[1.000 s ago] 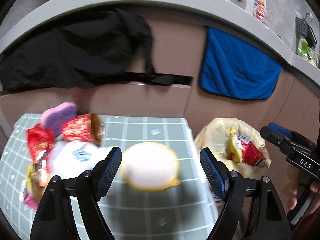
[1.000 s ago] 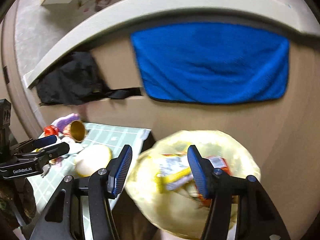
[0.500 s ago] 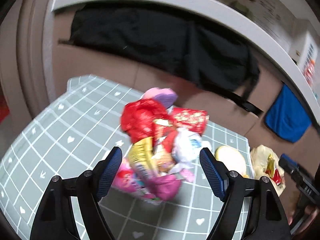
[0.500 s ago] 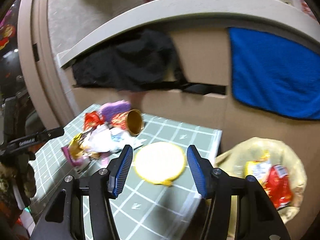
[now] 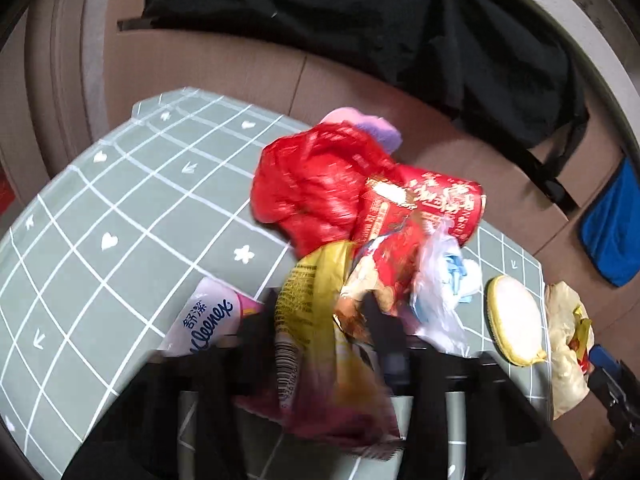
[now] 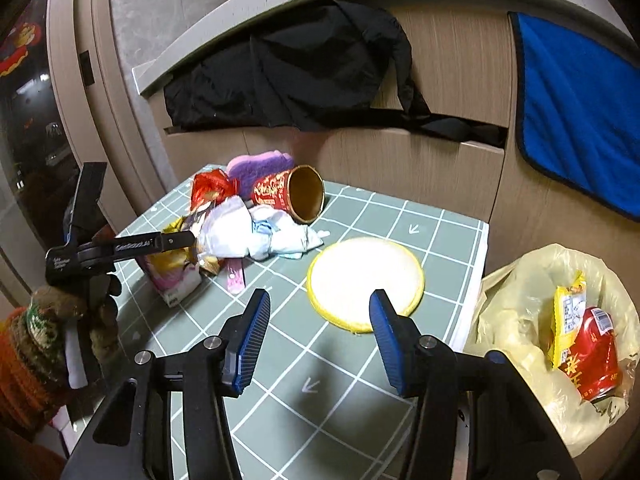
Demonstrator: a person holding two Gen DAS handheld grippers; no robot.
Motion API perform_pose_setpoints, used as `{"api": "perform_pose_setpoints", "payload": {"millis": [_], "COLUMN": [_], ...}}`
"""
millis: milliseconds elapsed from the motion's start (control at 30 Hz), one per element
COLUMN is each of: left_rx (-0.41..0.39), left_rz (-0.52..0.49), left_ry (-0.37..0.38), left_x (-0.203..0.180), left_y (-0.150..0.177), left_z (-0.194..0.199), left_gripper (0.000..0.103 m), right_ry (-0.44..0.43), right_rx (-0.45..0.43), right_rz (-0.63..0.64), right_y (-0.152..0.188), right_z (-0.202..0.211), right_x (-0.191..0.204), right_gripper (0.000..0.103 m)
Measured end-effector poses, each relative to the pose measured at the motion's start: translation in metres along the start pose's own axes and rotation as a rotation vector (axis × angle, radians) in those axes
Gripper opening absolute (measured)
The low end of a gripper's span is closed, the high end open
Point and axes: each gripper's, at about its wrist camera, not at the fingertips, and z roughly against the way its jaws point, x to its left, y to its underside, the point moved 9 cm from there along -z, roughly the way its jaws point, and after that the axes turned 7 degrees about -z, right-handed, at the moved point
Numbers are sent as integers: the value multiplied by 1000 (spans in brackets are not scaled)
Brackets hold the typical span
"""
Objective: Collect trash
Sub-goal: 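Grasp a yellow-pink wrapper with the left tool while the right tool grasps the pink Kleenex pack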
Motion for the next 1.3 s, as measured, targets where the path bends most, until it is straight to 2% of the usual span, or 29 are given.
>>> {"api": "perform_pose_setpoints", "payload": {"millis": [100, 267, 333, 433, 533, 700, 833, 1000, 1100, 1300], "left_rx": [-27, -113, -155, -210, -220, -197, -185, -160, -149, -123], "left_rz": [-5, -26, -15, -9, 21, 66, 101, 123, 136, 144], "left_ry": [46, 67, 57, -3, -31, -37, -30, -18, -10, 4], "left_x": [2, 16, 31, 58, 81, 108, 120, 127, 130, 126], "left_y": [0, -4, -7, -8, -1, 21, 34, 43, 45, 48], "left_z": [15, 62, 85, 114, 128, 135, 135, 128, 122, 108], "left_gripper": [24, 23, 23, 23, 23, 23, 23, 23, 23, 23], "right_ry": [-14, -82, -133, -209, -286, -358, -337, -318, -324, -305], "right_rx": [11, 25, 45, 82, 126, 196, 231, 293, 321, 347], "right_rz": [5, 52, 98, 179, 278, 420, 490, 478, 474, 511], "right_y": [0, -1, -1, 2, 6, 16, 18, 20, 24, 29], "right_z": [-2, -8, -15, -27, -46, -86, -123, -159, -167, -172], "right_x": [5, 36, 61, 100, 142, 195, 213, 210, 207, 210], "right_gripper": [49, 49, 49, 49, 49, 49, 49, 50, 57, 59]}}
